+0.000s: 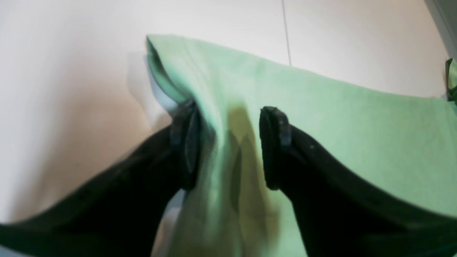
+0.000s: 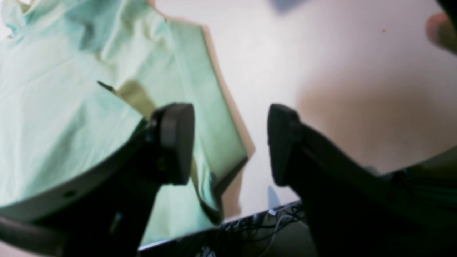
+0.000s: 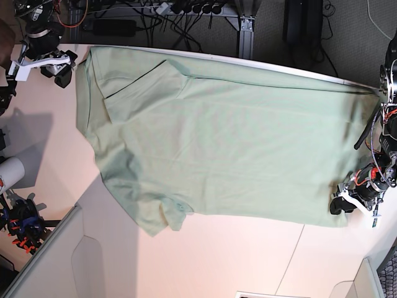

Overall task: Fold the T-shirt properly
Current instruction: 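Grasp the shirt's side edge with both grippers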

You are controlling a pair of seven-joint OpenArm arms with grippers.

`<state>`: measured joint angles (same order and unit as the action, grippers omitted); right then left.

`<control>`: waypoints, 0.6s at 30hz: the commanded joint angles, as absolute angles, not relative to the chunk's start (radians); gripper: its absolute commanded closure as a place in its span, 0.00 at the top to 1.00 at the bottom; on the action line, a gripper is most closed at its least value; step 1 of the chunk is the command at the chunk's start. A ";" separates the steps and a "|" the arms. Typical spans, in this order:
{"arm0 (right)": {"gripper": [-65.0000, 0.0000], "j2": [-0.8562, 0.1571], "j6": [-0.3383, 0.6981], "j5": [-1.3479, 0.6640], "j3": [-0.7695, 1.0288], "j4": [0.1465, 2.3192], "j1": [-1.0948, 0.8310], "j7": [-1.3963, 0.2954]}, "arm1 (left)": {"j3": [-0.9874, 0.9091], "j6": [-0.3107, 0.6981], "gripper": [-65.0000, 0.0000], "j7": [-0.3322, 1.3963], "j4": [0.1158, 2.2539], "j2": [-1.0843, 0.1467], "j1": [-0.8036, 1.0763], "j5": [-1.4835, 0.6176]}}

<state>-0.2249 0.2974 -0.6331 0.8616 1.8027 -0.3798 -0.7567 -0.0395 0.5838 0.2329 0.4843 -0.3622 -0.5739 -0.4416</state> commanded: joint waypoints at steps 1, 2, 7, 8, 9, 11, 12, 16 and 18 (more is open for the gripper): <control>0.51 -0.244 0.304 -0.648 0.868 1.821 -0.379 -0.737 | -0.039 0.586 0.38 0.244 0.491 -0.369 -0.590 -0.428; 0.51 -0.244 0.304 -0.648 0.868 1.821 -0.377 -0.737 | -0.039 0.586 0.30 0.237 0.491 -0.369 -0.590 -0.428; 0.51 -0.253 0.303 -0.647 0.868 1.821 -0.347 -0.723 | -0.039 0.587 0.00 0.170 0.491 -0.369 -0.581 -0.428; 0.51 -0.257 0.303 -0.644 0.868 1.821 -0.332 -0.715 | -0.039 0.587 0.00 0.165 0.491 -0.369 -0.580 -0.429; 0.51 -0.260 0.303 -0.641 0.868 1.821 -0.312 -0.710 | -0.039 0.587 0.00 0.163 0.491 -0.369 -0.579 -0.429; 0.51 -0.267 0.299 -0.625 0.868 1.818 -0.263 -0.704 | -0.039 0.588 0.00 0.160 0.491 -0.369 -0.575 -0.429; 0.51 -0.272 0.298 -0.623 0.868 1.811 -0.234 -0.703 | -0.039 0.588 0.00 0.160 0.491 -0.369 -0.572 -0.429; 0.51 -0.303 0.293 -0.596 0.844 1.720 -0.106 -0.684 | -0.039 0.591 0.00 0.160 0.491 -0.368 -0.563 -0.429; 0.51 -0.329 0.292 -0.579 0.810 1.630 -0.030 -0.668 | -0.038 0.628 0.00 0.161 0.491 -0.365 -0.561 -0.429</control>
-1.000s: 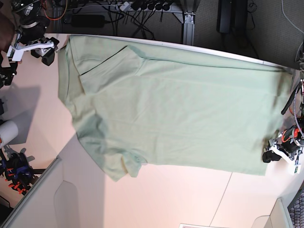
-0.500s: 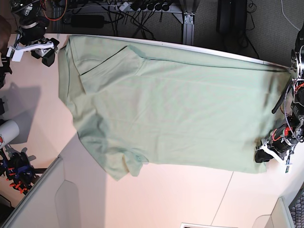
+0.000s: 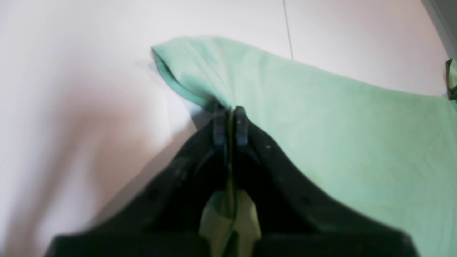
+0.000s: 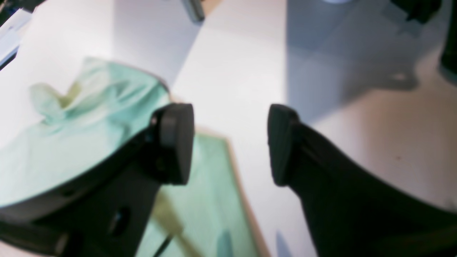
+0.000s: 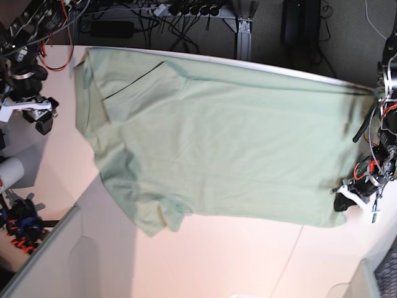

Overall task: Fold the T-shirt properly
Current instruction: 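Grasp the shirt's side edge with both grippers, then fold the side edge over toward the middle with both grippers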

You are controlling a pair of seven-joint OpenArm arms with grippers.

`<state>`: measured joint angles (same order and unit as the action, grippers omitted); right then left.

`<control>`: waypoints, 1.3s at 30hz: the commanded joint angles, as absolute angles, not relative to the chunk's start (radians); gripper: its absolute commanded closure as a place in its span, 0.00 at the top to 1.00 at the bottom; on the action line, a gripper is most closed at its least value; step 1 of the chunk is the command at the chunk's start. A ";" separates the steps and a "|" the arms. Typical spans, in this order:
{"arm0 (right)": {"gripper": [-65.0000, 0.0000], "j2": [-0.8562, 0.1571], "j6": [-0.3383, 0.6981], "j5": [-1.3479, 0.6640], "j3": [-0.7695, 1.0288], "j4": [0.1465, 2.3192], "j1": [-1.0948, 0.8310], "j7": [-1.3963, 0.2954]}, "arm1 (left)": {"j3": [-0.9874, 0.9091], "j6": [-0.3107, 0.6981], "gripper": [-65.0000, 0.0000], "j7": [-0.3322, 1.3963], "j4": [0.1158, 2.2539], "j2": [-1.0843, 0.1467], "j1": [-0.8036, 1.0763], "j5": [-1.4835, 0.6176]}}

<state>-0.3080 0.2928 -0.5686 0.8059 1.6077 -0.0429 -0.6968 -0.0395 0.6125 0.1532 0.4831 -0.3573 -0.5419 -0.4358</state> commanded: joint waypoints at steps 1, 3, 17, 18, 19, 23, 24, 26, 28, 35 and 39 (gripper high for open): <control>0.51 -0.343 0.291 -0.576 0.791 1.577 0.012 -0.660 | -0.038 0.639 0.00 0.160 0.491 -0.366 -0.559 -0.429; 0.51 -0.368 0.292 -0.559 0.751 1.466 0.101 -0.644 | -0.038 0.651 0.00 0.161 0.491 -0.366 -0.558 -0.429; 0.51 -0.395 0.297 -0.407 0.434 0.628 0.589 -0.435 | -0.038 0.652 0.00 0.162 0.491 -0.366 -0.545 -0.429; 0.51 -0.390 0.309 -0.407 0.417 0.596 0.599 -0.425 | -0.038 0.652 0.00 0.162 0.491 -0.366 -0.546 -0.429; 0.51 -0.382 0.322 -0.404 0.407 0.580 0.604 -0.421 | -0.038 0.652 0.00 0.161 0.491 -0.366 -0.546 -0.430; 0.51 -0.345 0.348 -0.400 0.401 0.590 0.603 -0.418 | -0.038 0.652 0.00 0.161 0.491 -0.366 -0.545 -0.438; 0.51 -0.335 0.348 -0.400 0.401 0.593 0.604 -0.418 | -0.038 0.652 0.00 0.161 0.491 -0.366 -0.543 -0.438; 0.51 -0.314 0.348 -0.399 0.401 0.604 0.604 -0.419 | -0.038 0.652 0.00 0.161 0.491 -0.366 -0.542 -0.438; 0.51 -0.292 0.349 -0.399 0.400 0.614 0.604 -0.419 | -0.038 0.652 0.00 0.160 0.491 -0.366 -0.542 -0.441; 0.50 -0.248 0.371 -0.328 0.398 0.624 0.602 -0.419 | -0.038 0.652 0.00 0.160 0.491 -0.367 -0.543 -0.523; 0.18 -0.253 0.370 -0.308 0.398 0.630 0.601 -0.418 | -0.039 0.652 0.00 0.160 0.491 -0.369 -0.543 -0.522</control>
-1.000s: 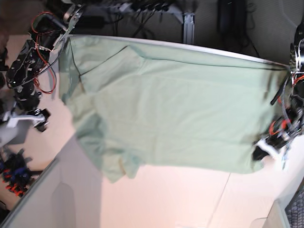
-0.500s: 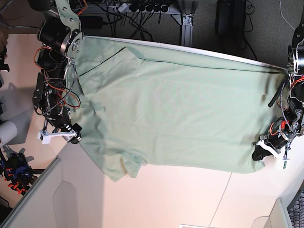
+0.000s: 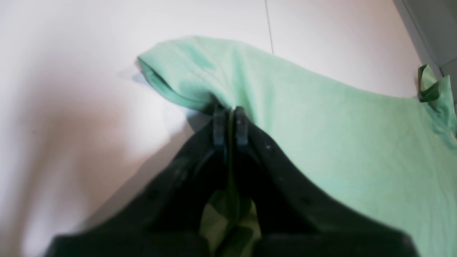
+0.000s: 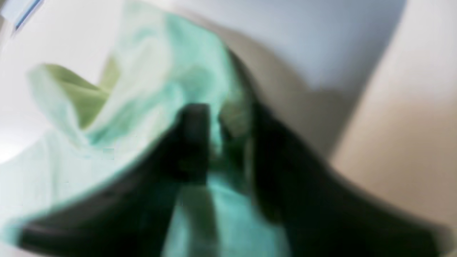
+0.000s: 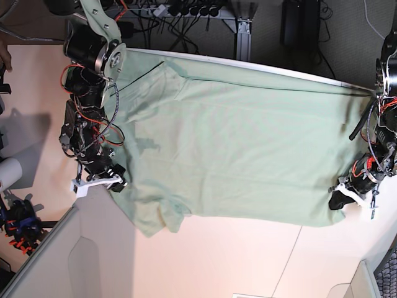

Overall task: Fold the T-shirt properly
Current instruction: 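Fold the side edge over toward the middle with both grippers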

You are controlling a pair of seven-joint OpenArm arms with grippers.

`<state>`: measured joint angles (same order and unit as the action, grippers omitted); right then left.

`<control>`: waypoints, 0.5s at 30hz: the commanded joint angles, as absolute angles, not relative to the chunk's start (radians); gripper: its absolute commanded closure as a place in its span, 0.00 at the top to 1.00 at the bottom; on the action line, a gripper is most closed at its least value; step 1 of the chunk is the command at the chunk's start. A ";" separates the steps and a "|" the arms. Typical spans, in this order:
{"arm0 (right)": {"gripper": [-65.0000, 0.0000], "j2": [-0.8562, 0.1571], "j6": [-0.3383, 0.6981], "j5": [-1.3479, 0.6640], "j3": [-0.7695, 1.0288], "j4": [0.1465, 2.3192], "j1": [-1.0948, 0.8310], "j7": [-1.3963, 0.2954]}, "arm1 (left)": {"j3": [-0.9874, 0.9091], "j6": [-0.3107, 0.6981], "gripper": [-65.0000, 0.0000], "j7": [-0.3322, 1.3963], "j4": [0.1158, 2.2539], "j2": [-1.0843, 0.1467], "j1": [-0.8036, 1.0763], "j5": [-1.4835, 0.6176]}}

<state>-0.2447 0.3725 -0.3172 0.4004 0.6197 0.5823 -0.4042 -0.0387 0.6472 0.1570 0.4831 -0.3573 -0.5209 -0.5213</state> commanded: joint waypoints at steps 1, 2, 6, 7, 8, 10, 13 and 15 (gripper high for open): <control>0.03 -0.253 0.370 -0.302 0.398 0.635 0.601 -0.413 | -0.039 0.652 0.00 0.160 0.491 -0.369 -0.543 -0.522; 0.00 -0.253 0.371 -0.298 0.398 0.641 0.601 -0.410 | -0.039 0.652 0.00 0.160 0.492 -0.369 -0.543 -0.523; 0.00 -0.252 0.391 -0.295 0.398 0.679 0.600 -0.410 | -0.039 0.698 0.00 0.155 0.492 -0.370 -0.546 -0.534; 0.00 -0.252 0.413 -0.296 0.397 0.695 0.597 -0.418 | -0.039 0.698 0.00 0.154 0.492 -0.374 -0.547 -0.534; 0.00 -0.252 0.430 -0.303 0.395 0.719 0.590 -0.426 | -0.039 0.698 0.00 0.154 0.493 -0.379 -0.548 -0.534; 0.00 -0.253 0.434 -0.336 0.381 0.787 0.562 -0.450 | -0.039 0.698 0.00 0.157 0.506 -0.391 -0.547 -0.534; 0.00 -0.258 0.434 -0.380 0.366 0.932 0.487 -0.479 | -0.039 0.698 0.00 0.162 0.532 -0.421 -0.542 -0.534; 0.00 -0.270 0.434 -0.413 0.362 1.035 0.422 -0.484 | -0.039 0.698 0.00 0.178 0.561 -0.443 -0.532 -0.535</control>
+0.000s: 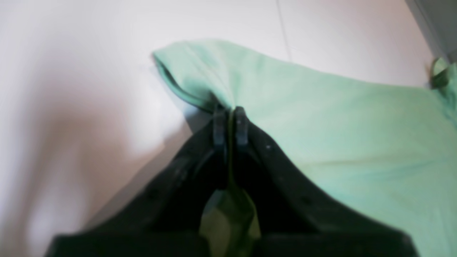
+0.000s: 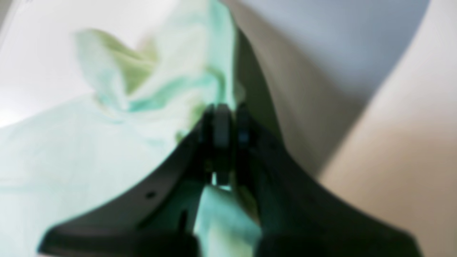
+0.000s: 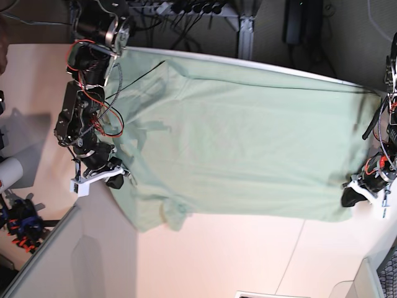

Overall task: Fold the T-shirt properly
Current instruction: 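Fold the side edge over toward the middle with both grippers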

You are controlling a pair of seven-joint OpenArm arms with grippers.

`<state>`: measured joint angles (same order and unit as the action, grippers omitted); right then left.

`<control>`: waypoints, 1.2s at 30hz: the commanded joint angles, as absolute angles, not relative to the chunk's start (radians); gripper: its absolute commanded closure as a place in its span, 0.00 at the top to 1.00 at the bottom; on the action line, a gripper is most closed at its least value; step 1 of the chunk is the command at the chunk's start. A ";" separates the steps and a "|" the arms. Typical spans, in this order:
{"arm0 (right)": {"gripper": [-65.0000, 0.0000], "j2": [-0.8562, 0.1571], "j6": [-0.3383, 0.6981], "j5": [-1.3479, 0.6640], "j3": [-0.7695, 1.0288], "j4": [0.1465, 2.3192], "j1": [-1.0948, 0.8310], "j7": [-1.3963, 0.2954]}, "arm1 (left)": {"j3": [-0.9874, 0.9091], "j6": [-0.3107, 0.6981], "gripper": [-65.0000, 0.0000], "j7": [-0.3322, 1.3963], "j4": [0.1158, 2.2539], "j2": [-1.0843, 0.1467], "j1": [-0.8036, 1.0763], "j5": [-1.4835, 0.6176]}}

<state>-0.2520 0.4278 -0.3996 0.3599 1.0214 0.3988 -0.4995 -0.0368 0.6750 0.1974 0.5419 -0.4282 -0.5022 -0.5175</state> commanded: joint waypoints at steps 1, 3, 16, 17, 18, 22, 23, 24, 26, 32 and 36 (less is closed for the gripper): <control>0.00 -0.279 0.434 -0.430 0.362 1.085 0.390 -0.484 | -0.039 0.698 0.00 0.193 0.580 -0.451 -0.525 -0.535; 0.00 -0.298 0.435 -0.461 0.361 1.172 0.331 -0.494 | -0.038 0.698 0.00 0.229 0.632 -0.461 -0.504 -0.539; 0.00 -0.389 0.434 -0.516 0.362 1.466 0.072 -0.521 | -0.039 0.698 0.00 0.368 1.103 -0.556 -0.211 -0.698; 0.00 -0.393 0.434 -0.516 0.363 1.476 0.060 -0.522 | -0.039 0.698 0.00 0.369 1.135 -0.566 -0.186 -0.699; 0.00 -0.397 0.434 -0.517 0.363 1.486 0.046 -0.522 | -0.040 0.698 0.00 0.371 1.168 -0.574 -0.161 -0.699; 0.00 -0.402 0.434 -0.516 0.365 1.513 0.007 -0.521 | -0.040 0.698 0.00 0.371 1.270 -0.591 -0.075 -0.699; 0.00 -0.402 0.434 -0.514 0.365 1.513 0.005 -0.524 | -0.040 0.698 0.00 0.371 1.283 -0.591 -0.062 -0.699; 0.00 -0.402 0.434 -0.513 0.365 1.513 0.004 -0.525 | -0.040 0.698 0.00 0.371 1.290 -0.590 -0.052 -0.699; 0.00 -0.402 0.434 -0.512 0.365 1.513 0.002 -0.532 | -0.039 0.698 0.00 0.371 1.294 -0.590 -0.036 -0.699; 0.30 -0.401 0.431 -0.489 0.365 1.509 -0.009 -0.555 | -0.039 0.698 0.00 0.371 1.294 -0.590 -0.011 -0.699; 0.54 -0.401 0.431 -0.479 0.377 1.509 -0.009 -0.553 | -0.039 0.698 0.00 0.371 1.294 -0.590 -0.010 -0.707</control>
<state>-0.3820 0.4305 -0.4709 0.3653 1.4929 -0.0223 -0.5770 -0.0322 0.6861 0.3927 1.2781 -0.5705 0.0059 -0.6861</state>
